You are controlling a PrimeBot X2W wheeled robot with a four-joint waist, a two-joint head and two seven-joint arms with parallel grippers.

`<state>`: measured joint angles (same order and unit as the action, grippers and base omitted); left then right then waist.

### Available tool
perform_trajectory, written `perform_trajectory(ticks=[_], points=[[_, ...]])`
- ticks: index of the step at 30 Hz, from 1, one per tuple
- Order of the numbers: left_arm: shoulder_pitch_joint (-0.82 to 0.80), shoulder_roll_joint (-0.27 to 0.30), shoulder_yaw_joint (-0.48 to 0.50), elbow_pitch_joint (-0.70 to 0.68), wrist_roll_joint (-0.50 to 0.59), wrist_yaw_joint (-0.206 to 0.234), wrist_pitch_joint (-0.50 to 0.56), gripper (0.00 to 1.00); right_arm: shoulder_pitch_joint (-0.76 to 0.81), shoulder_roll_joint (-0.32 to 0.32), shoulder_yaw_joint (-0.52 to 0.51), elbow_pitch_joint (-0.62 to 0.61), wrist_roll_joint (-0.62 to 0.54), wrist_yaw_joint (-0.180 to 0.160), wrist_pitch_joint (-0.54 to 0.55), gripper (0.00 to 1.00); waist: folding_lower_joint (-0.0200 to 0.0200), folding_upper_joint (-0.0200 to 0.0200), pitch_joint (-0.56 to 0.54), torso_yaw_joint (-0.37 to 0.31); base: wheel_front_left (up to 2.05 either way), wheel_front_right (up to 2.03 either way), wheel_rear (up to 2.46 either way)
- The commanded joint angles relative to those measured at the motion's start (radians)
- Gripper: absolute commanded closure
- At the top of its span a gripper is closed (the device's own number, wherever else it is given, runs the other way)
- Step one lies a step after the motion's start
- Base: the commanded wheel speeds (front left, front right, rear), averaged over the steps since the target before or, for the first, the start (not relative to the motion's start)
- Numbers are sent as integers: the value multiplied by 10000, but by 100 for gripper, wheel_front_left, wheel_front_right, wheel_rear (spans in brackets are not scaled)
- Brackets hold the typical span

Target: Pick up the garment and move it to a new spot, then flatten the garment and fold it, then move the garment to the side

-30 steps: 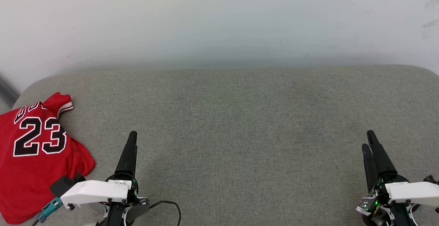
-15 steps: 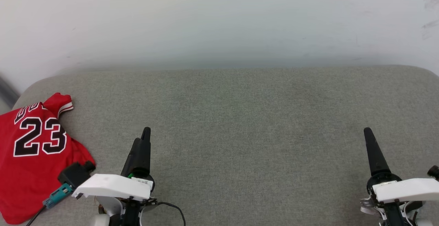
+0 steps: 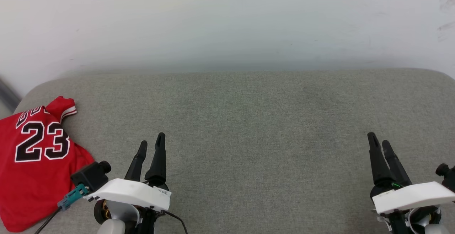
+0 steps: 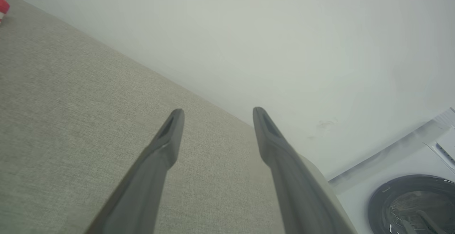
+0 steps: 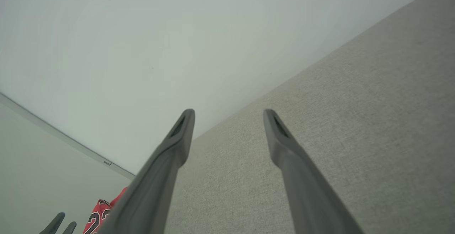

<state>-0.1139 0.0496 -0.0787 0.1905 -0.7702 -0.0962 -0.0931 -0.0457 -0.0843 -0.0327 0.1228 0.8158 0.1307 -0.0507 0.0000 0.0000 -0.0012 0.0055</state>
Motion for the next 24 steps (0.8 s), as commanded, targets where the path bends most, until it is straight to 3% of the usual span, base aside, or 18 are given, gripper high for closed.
perform_trajectory(ticks=[1, 24], points=[[-269, 60, -12, -45, 436, 43, -136, 0, -25, 4, 68, -226, -438, 0, 35, 0, 0, 0, -10, -5, 0, 0, 0], [-252, 154, -269, 128, 3150, 289, -742, 0, 225, -101, 311, -643, -3493, 0, -5, 0, 0, 0, -54, 45, 0, 0, 0]])
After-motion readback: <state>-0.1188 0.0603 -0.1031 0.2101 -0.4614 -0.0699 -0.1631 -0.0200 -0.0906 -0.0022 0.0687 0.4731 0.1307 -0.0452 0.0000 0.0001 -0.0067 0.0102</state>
